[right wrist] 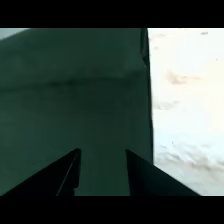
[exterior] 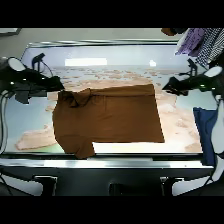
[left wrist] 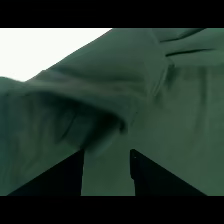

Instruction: Fold the clothes and pants, and hang the long-sleeved shirts on hangers.

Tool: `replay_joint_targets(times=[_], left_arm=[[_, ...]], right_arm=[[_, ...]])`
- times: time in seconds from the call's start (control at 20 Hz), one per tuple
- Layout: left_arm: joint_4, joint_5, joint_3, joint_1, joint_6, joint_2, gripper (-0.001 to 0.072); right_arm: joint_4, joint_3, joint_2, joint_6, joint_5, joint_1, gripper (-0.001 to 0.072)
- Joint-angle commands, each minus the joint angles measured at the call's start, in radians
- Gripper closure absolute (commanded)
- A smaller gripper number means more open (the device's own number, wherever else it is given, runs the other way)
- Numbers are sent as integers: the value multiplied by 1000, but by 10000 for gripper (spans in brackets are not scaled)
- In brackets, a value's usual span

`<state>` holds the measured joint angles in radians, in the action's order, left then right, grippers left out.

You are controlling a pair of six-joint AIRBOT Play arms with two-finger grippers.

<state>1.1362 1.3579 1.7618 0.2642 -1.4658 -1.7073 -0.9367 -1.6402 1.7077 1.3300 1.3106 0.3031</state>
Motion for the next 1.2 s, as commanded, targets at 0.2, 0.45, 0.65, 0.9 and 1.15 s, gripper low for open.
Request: replay_joint_targets(times=[0.2,0.45,0.65,0.9,1.15], left_arm=[[6,42,-375,224,-7,337,380],[9,0,-603,277,-6,429,379],[8,-20,-613,270,-7,428,379],[5,-35,-615,257,-45,426,379],[5,-87,-616,258,-143,426,378]], right_arm=[[-29,475,-262,-119,175,290,293],[-113,778,-297,-161,116,290,290],[-89,850,-296,-185,60,290,232],[-29,874,-293,-209,25,290,232],[53,932,-290,-237,11,290,233]])
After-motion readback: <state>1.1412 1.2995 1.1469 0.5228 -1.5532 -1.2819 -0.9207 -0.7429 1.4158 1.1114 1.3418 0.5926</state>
